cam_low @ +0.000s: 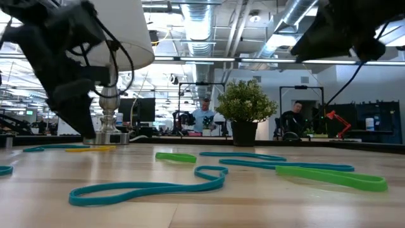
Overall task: Pick and place rubber bands into bin
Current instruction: Put the yellow rubber band into the yellow basket
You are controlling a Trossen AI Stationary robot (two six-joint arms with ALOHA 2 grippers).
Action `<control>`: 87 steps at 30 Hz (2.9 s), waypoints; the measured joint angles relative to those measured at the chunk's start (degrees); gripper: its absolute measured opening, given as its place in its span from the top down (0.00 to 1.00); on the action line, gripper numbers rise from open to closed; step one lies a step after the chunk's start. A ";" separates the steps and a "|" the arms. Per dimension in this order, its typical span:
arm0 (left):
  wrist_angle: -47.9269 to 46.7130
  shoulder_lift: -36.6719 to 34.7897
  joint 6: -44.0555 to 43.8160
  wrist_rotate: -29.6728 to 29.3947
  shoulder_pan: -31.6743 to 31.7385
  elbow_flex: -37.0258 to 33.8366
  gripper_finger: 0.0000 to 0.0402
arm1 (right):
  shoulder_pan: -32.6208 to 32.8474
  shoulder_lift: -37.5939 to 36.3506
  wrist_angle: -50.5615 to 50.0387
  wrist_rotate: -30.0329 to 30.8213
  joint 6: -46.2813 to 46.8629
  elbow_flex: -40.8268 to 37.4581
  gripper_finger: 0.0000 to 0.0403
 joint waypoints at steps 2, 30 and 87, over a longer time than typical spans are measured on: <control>3.95 2.92 2.69 1.53 1.24 0.04 0.65 | -0.50 0.16 2.53 -1.66 -2.06 -0.98 0.76; 3.36 9.73 9.34 -0.15 3.70 1.83 0.65 | -2.08 0.86 12.66 -3.95 -12.29 -0.86 0.76; 7.18 0.76 18.57 10.89 -7.08 13.18 1.00 | -18.38 46.75 44.06 -27.97 -76.73 36.15 0.66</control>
